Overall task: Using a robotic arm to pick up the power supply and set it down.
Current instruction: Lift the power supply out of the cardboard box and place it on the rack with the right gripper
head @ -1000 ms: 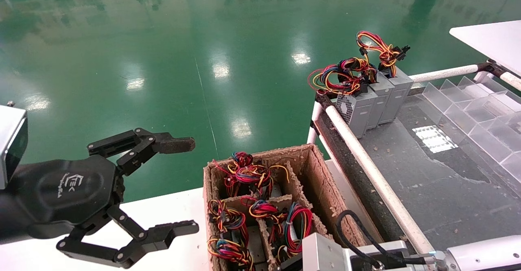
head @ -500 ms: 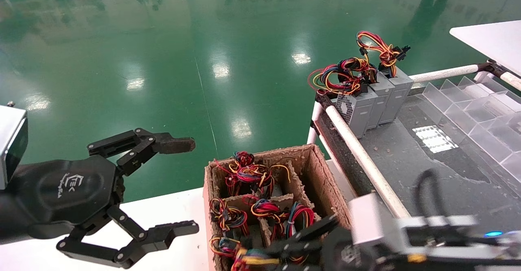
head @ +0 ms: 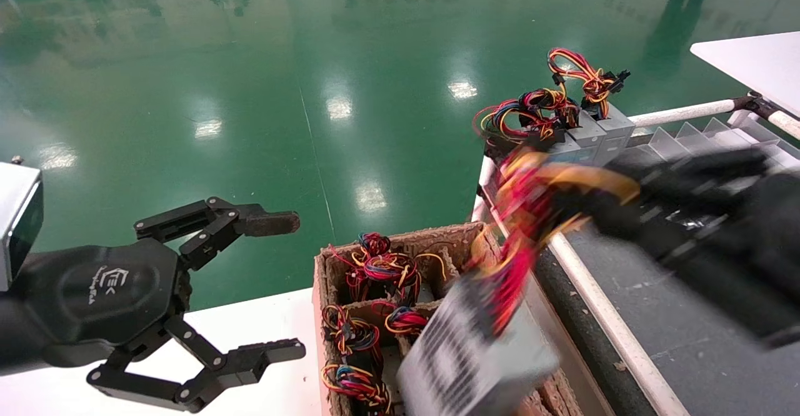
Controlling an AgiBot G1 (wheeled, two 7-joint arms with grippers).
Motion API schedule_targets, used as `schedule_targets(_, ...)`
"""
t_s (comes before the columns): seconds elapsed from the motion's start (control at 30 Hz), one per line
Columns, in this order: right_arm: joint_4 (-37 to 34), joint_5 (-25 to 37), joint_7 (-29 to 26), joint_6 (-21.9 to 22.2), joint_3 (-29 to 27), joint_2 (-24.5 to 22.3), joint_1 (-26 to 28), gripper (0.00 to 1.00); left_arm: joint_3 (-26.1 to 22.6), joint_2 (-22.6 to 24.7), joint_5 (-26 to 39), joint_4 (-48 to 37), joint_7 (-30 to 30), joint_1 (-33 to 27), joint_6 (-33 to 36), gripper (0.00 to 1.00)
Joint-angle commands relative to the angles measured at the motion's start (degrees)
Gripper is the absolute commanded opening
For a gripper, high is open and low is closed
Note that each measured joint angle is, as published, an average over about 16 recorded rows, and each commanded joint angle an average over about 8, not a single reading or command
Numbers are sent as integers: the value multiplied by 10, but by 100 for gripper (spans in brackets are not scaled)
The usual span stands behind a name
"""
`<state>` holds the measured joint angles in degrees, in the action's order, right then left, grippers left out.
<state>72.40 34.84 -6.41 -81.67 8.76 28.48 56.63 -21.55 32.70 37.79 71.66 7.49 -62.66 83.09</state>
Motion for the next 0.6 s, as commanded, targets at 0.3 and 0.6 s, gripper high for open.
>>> schedule_targets(0.3,-88,9,60,31,-56,-77,-17,0,0,0,0,0,0,0,0,100)
schedule_targets(0.6,-169,107,88,88,-27,-80,51,0,0,0,0,0,0,0,0,100)
